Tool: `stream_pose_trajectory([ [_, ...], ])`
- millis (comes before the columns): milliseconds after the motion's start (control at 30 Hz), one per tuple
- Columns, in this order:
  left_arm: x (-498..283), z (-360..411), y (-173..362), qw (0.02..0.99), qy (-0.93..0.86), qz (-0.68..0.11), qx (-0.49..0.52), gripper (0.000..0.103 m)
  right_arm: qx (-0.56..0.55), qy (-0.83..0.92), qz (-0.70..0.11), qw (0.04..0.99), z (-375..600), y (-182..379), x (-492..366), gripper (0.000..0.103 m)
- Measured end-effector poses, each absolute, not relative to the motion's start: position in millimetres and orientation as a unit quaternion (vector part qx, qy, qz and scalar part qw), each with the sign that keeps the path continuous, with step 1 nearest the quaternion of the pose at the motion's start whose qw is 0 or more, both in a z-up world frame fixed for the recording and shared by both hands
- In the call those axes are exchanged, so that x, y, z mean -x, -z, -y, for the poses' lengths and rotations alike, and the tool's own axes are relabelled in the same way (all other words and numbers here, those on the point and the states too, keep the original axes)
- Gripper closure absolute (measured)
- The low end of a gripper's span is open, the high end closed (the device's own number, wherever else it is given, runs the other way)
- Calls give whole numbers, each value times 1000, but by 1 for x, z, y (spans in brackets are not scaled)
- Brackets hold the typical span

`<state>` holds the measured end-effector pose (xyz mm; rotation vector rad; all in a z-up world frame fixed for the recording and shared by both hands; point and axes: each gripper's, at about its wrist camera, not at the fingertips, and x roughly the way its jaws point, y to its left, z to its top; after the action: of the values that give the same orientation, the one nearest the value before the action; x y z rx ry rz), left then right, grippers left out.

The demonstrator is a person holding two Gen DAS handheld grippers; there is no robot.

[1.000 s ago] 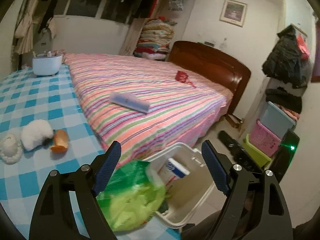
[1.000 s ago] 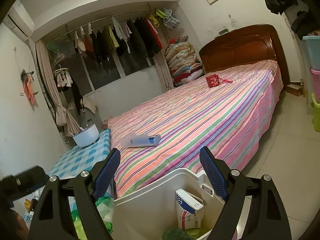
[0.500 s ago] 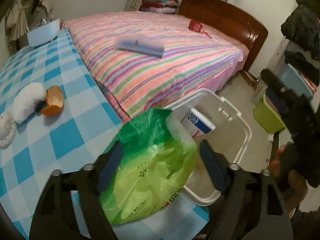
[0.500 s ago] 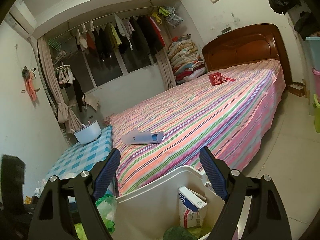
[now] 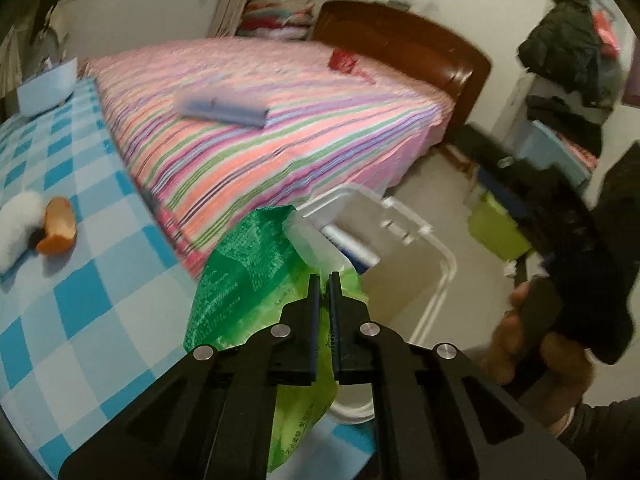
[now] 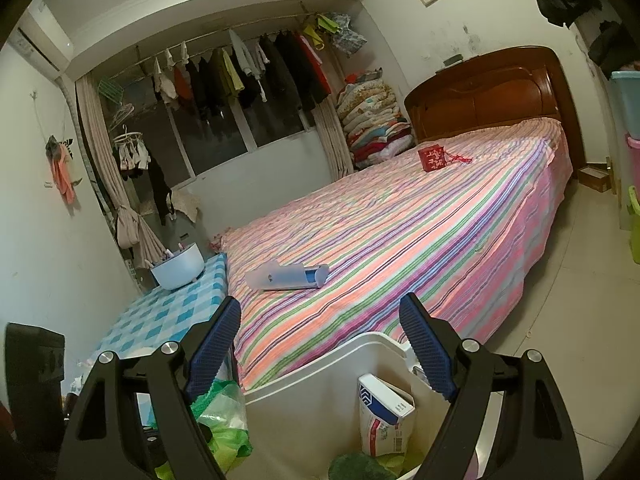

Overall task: Collect trash
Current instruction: 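Withdraw both tools from the bin back toward the table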

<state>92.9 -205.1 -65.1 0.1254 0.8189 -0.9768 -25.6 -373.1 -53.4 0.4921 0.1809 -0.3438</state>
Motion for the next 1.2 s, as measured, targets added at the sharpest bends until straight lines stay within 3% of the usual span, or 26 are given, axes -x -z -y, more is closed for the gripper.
stream_pose_trajectory([
  [133, -78, 206, 44, 810, 479, -335, -40, 98, -248, 173, -80, 950, 373, 55, 28, 24],
  [233, -77, 205, 35, 819, 477, -317, -25, 89, -250, 175, -78, 949, 374, 55, 28, 24],
  [267, -76, 205, 33, 822, 476, -312, -21, 73, -250, 175, -78, 949, 374, 55, 27, 24],
  [300, -76, 204, 31, 827, 472, -306, -16, 41, -250, 176, -77, 949, 374, 55, 29, 24],
  [367, -73, 199, 27, 851, 443, -282, -4, 14, -251, 175, -77, 949, 375, 55, 29, 24],
  [1200, -107, 65, -18, 935, 265, -234, 39, 12, -219, 92, -115, 965, 330, 49, -5, 24],
])
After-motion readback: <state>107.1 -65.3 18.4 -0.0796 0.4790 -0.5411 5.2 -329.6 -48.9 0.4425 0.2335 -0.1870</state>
